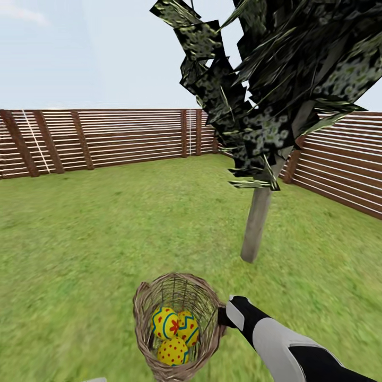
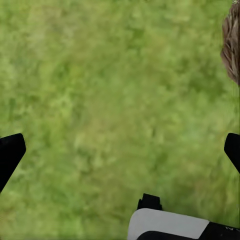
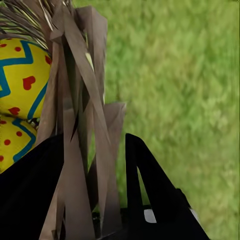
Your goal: Take the three Easter eggs out of the wicker basket on the lawn in the garden, then place them on the lawn next to a single tree (choose any tree) so that all three eggs are next to the same tree and none are left in the basket.
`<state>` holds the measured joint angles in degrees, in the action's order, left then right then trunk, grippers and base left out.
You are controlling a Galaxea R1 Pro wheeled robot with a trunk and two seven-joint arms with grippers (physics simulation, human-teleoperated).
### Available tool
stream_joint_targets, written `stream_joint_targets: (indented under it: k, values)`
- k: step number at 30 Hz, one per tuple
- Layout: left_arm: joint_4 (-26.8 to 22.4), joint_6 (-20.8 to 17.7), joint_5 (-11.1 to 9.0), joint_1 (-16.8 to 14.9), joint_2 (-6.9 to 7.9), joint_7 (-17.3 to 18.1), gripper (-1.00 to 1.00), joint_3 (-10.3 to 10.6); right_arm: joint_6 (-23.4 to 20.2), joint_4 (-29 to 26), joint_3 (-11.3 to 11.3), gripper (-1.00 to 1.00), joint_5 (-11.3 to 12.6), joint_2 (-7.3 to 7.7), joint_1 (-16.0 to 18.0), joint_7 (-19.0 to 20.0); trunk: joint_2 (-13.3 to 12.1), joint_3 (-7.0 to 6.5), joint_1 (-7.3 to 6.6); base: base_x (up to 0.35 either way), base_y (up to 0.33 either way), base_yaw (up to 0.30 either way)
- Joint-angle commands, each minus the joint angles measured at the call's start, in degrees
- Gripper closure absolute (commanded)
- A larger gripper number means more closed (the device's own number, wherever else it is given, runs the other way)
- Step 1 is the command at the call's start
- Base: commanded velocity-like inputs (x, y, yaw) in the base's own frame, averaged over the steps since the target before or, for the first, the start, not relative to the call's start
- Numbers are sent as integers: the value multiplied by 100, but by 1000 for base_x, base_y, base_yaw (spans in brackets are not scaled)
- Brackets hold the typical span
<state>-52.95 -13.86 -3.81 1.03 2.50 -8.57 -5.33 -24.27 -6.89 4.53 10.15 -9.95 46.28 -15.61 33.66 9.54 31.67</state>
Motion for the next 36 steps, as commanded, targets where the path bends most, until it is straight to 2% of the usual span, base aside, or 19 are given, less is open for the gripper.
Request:
stream_joint_targets:
  k: [1,20,30,36]
  values:
    - [-15,-31,-37,2,3,-24,-100,9,-8,-10,91,100,43,-5,4,-28,9,8,4,179,0,289]
    - [-22,-29,-43,8,5,-18,-100,27,-8,13,65,100,40,-5,4,102,9,8,4,285,102,215]
    - [-22,-29,-48,9,5,-22,-100,32,33,13,65,100,40,-5,4,100,9,9,4,311,115,29]
    - [-22,-29,-32,10,5,-22,-100,32,29,13,65,100,40,-5,4,102,9,9,4,311,172,224]
